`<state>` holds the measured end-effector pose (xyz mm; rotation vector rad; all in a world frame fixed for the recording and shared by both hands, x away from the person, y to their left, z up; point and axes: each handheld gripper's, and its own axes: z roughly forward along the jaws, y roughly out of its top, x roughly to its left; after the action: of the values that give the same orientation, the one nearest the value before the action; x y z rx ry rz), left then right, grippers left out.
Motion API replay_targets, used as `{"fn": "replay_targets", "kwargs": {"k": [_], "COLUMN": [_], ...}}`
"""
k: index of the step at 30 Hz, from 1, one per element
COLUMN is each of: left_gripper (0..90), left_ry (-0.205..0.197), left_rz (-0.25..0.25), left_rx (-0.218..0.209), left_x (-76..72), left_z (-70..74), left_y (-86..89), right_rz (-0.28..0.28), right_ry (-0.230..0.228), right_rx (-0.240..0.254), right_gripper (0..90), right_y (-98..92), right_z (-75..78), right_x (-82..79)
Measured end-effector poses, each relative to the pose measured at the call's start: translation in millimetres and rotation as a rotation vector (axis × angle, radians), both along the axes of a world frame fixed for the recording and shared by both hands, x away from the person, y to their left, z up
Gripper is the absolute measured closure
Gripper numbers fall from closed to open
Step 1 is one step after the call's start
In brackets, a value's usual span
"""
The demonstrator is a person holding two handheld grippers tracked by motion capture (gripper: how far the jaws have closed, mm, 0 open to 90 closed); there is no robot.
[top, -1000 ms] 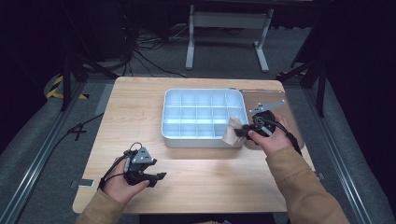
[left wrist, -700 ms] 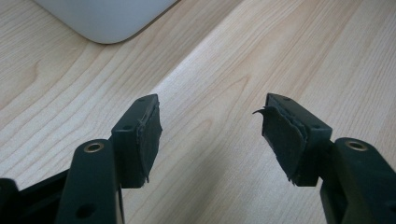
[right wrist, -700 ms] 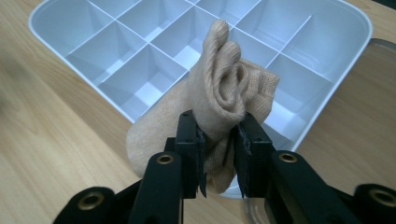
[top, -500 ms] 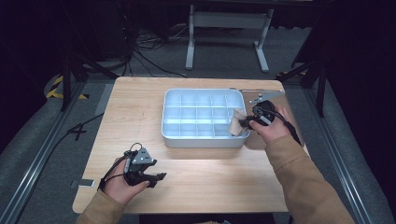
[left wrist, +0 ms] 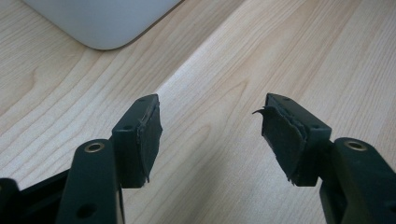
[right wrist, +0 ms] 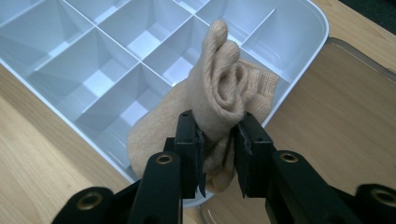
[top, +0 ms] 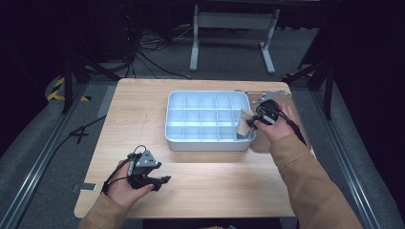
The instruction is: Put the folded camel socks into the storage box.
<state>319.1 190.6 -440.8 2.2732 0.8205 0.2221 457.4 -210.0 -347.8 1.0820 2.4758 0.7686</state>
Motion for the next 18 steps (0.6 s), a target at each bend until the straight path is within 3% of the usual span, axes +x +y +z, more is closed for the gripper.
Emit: {"fn": "replay_targets", "kwargs": {"k": [18], "left_gripper": [38.3], "left_ry": [0.003], "left_rz": [-0.009], "left_rx": [0.009], "left_x": [-0.8], "left_z": [-1.5], "left_y": [-0.5], "right_rz": [0.031], "right_ry": [0.003], "right_rx": [-0.154], "right_gripper": [73.4], "right_y": [13.7], "right_z": [-18.7], "right_x": [4.9]}}
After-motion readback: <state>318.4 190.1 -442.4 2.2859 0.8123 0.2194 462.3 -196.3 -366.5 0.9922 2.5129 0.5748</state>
